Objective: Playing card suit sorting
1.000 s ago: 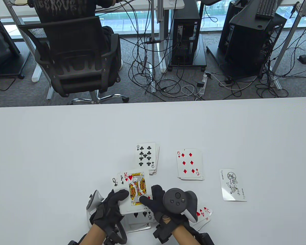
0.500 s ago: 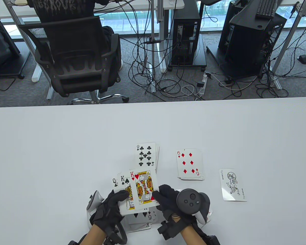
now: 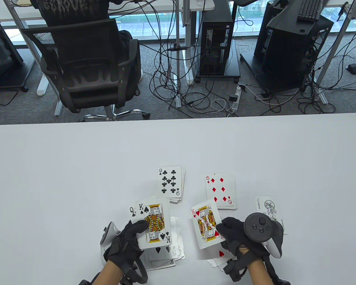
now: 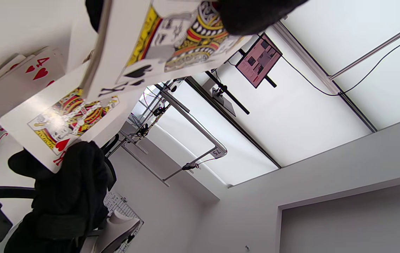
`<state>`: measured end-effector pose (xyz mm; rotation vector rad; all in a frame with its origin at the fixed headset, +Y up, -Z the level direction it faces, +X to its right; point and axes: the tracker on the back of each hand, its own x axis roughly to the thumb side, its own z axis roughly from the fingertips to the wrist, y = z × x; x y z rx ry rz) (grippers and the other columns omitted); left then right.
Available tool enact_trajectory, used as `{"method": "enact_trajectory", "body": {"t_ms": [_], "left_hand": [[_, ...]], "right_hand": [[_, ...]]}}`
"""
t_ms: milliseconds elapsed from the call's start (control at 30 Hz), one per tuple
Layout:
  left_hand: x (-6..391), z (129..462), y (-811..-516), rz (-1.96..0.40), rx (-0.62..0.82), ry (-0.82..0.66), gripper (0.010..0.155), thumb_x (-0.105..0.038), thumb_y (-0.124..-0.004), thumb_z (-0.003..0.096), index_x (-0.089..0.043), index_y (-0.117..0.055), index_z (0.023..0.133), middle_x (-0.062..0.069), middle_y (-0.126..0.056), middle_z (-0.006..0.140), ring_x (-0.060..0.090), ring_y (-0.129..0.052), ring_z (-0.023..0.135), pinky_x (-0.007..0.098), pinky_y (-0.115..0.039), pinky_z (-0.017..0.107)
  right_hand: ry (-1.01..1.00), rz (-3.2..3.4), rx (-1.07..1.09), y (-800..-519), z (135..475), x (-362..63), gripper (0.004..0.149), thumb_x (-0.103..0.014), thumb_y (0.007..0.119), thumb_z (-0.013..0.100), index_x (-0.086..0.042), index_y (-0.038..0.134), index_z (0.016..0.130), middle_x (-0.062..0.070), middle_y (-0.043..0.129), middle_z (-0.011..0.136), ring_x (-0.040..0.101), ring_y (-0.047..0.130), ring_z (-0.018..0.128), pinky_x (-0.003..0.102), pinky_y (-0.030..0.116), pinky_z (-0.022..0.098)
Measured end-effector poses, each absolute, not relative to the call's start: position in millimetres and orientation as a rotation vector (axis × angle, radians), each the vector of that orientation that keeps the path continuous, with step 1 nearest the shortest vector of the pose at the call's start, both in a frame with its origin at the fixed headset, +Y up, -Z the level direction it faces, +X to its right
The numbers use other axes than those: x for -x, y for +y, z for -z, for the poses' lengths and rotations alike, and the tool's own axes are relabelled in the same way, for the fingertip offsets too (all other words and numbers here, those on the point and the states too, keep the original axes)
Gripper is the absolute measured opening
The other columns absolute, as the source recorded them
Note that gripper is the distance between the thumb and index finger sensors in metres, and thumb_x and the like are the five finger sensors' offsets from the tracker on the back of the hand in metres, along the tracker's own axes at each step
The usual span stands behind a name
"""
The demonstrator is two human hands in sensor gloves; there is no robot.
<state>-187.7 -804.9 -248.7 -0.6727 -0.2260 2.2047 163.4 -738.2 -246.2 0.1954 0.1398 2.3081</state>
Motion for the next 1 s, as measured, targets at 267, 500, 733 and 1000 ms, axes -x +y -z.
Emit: {"method": "enact_trajectory", "body": {"t_ms": [267,500,733,1000], "left_hand": [[188,248,-805,-2.204,0.671,-0.212,0.052,-0.039,-0.063,0.0626,-0.031,-0.038,0.108,-0.006,-0.056,0.11,0.019,-0.074,0.097,0.041,-0.066,0.073],[188,248,-805,-2.205,0.672,-0.212,0.052,-0.039,-0.063,0.0627,-0.031,-0.039,0.108,-0.005,-0.056,0.11,0.019,-0.074,0.097,0.041,-0.065,0.073],[187,247,-805,-2.203,0.677,-0.206,0.052,-0.039,-0.063,0.0627,-0.031,-0.038,0.108,-0.005,-0.056,0.11,0.02,-0.073,0.097,0.041,-0.065,0.073],[187,247,-805,-2.201,0.677,-0.212,0.052,-0.039,-0.063,0.0627,-0.031,-0.038,0.108,-0.005,-0.055,0.111,0.02,-0.073,0.098,0.042,-0.065,0.073]], "right_hand": [[0.373,-2.588,-0.121,-757,242,-160,0.04,-0.017,0.075,0.049,0.019,0.079,0.065,0.01,0.095,0.031,0.031,0.098,0.018,0.053,0.084,0.029],[0.425,-2.879,-0.178,-767,241,-142,0.042,-0.018,0.074,0.049,0.02,0.078,0.064,0.01,0.094,0.03,0.03,0.098,0.017,0.052,0.084,0.028],[0.43,-3.004,-0.202,-770,239,-134,0.047,-0.022,0.075,0.05,0.022,0.077,0.064,0.01,0.094,0.03,0.029,0.098,0.016,0.052,0.084,0.029],[0.512,-3.03,-0.136,-764,240,-136,0.054,-0.029,0.074,0.051,0.021,0.075,0.069,0.012,0.094,0.034,0.032,0.098,0.021,0.053,0.083,0.031]]}}
